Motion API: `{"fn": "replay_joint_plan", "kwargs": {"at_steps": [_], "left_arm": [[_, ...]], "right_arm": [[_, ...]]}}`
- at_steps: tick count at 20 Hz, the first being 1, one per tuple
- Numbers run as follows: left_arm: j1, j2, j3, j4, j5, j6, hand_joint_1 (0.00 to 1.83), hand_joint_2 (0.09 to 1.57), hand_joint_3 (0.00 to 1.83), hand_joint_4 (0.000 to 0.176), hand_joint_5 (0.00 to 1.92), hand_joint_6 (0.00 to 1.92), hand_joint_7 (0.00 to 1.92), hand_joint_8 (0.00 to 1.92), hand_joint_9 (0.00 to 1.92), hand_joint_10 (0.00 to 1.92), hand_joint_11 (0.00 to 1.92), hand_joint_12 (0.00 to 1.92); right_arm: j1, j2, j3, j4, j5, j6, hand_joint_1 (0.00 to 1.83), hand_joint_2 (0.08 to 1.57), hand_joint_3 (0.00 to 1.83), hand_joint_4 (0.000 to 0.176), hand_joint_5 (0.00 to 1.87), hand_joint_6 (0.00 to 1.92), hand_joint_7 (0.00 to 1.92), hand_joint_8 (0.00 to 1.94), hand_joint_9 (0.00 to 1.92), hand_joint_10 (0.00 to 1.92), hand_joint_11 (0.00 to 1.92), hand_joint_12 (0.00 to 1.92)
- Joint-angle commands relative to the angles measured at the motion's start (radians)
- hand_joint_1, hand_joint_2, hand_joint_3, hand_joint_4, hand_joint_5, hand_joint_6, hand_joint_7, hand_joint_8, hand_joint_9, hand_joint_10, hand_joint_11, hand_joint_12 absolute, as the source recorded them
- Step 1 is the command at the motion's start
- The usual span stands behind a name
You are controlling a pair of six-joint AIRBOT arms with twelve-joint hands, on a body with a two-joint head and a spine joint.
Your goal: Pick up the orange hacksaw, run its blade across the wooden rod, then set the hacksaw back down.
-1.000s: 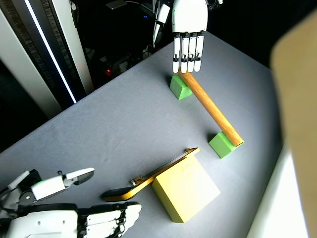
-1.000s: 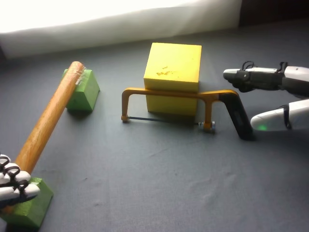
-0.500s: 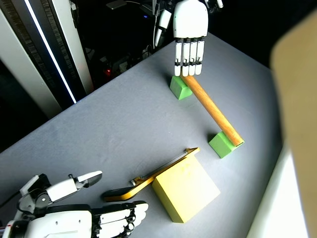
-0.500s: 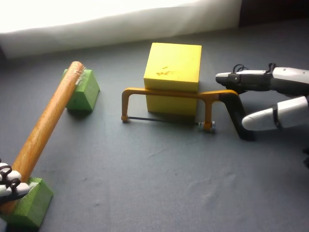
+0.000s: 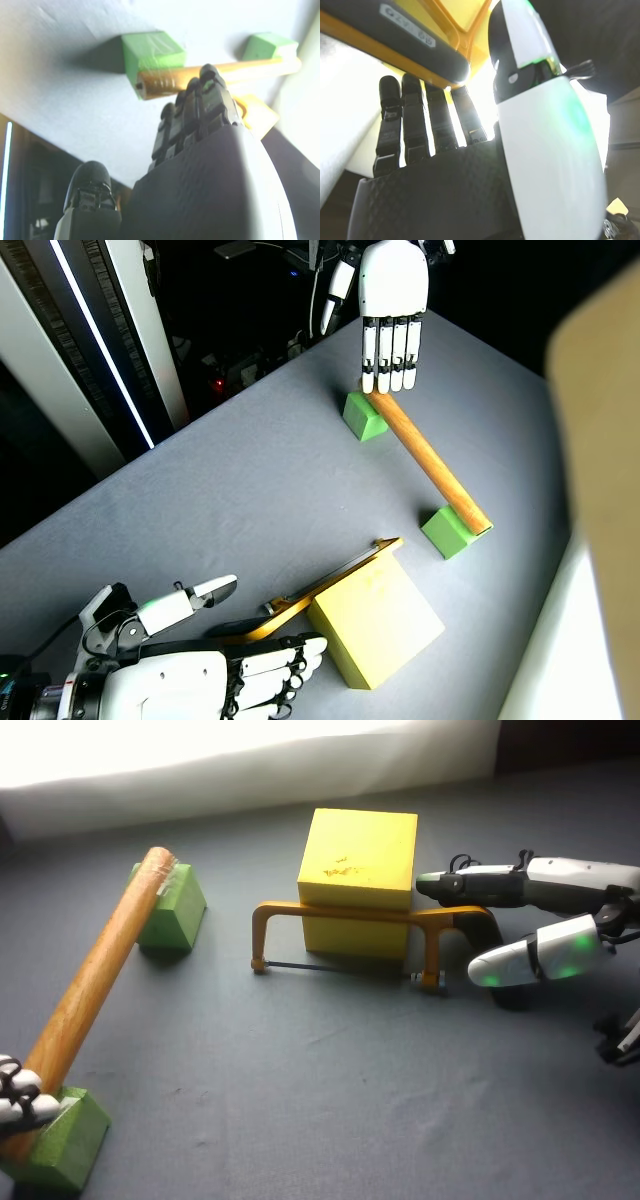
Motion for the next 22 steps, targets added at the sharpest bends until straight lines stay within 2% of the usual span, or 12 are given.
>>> {"fn": "replay_joint_plan", "kwargs": {"at_steps": [1,3,5,7,11,12,14,18,19,22], "left_arm": [[-0.005,-0.002,-0.002,-0.013,-0.025,0.000,0.00,1.23,0.00,0.000,0.00,0.00,0.00,0.00,0.00,0.00,0.00,0.06],[-0.003,-0.005,-0.005,-0.013,-0.024,0.000,0.00,1.23,0.00,0.000,0.00,0.00,0.00,0.00,0.00,0.00,0.00,0.05],[-0.001,-0.010,-0.005,-0.010,-0.024,0.000,0.00,1.23,0.00,0.000,0.00,0.00,0.00,0.00,0.00,0.00,0.01,0.05],[0.002,-0.013,-0.004,-0.010,-0.024,0.000,0.05,1.23,0.00,0.000,0.00,0.00,0.00,0.00,0.00,0.00,0.00,0.02],[0.004,-0.017,-0.002,-0.010,-0.022,0.000,0.00,1.24,0.00,0.000,0.00,0.00,0.00,0.00,0.00,0.00,0.00,0.00],[0.004,-0.017,0.000,-0.010,-0.022,0.000,0.00,1.24,0.00,0.000,0.00,0.00,0.00,0.00,0.00,0.00,0.03,0.01],[0.004,-0.017,0.001,-0.010,-0.022,0.000,0.00,1.24,0.00,0.000,0.00,0.00,0.00,0.00,0.00,0.00,0.03,0.01],[0.005,-0.017,0.000,-0.010,-0.022,0.000,0.04,1.24,0.00,0.000,0.00,0.00,0.00,0.00,0.00,0.00,0.00,0.00],[0.005,-0.017,0.000,-0.010,-0.022,0.000,0.04,1.24,0.00,0.000,0.00,0.00,0.00,0.00,0.00,0.00,0.01,0.00],[0.005,-0.017,0.000,-0.010,-0.022,0.000,0.04,1.24,0.00,0.000,0.00,0.00,0.00,0.00,0.00,0.00,0.00,0.00]], "right_arm": [[0.018,0.002,0.005,0.055,0.067,0.011,0.77,1.11,0.00,0.000,0.10,0.00,0.11,0.01,0.16,0.00,0.00,0.58],[0.021,-0.002,0.007,0.053,0.057,0.010,0.80,1.10,0.00,0.000,0.12,0.01,0.13,0.01,0.18,0.01,0.00,0.64],[0.026,-0.006,0.012,0.052,0.049,0.010,0.75,1.11,0.00,0.000,0.12,0.00,0.13,0.00,0.18,0.01,0.00,0.66],[0.032,-0.011,0.014,0.051,0.043,0.006,0.75,1.10,0.00,0.000,0.12,0.00,0.13,0.01,0.19,0.01,0.00,0.64],[0.044,-0.023,0.016,0.044,0.031,0.004,0.78,1.09,0.00,0.000,0.13,0.01,0.15,0.01,0.19,0.00,0.00,0.65],[0.048,-0.030,0.016,0.039,0.025,0.003,0.74,1.11,0.00,0.000,0.09,0.00,0.12,0.00,0.15,0.00,0.00,0.56],[0.053,-0.035,0.016,0.035,0.021,0.001,0.74,1.11,0.00,0.000,0.09,0.00,0.12,0.00,0.15,0.00,0.00,0.56],[0.058,-0.045,0.015,0.001,0.023,0.012,0.77,1.09,0.00,0.000,0.14,0.01,0.16,0.01,0.21,0.01,0.00,0.72],[0.059,-0.045,0.014,-0.014,0.024,0.025,0.78,1.10,0.00,0.000,0.20,0.01,0.23,0.02,0.28,0.02,0.00,0.84],[0.065,-0.045,0.012,-0.015,0.019,0.024,0.91,1.09,0.00,0.000,0.32,0.02,0.33,0.01,0.38,0.02,0.00,1.01]]}}
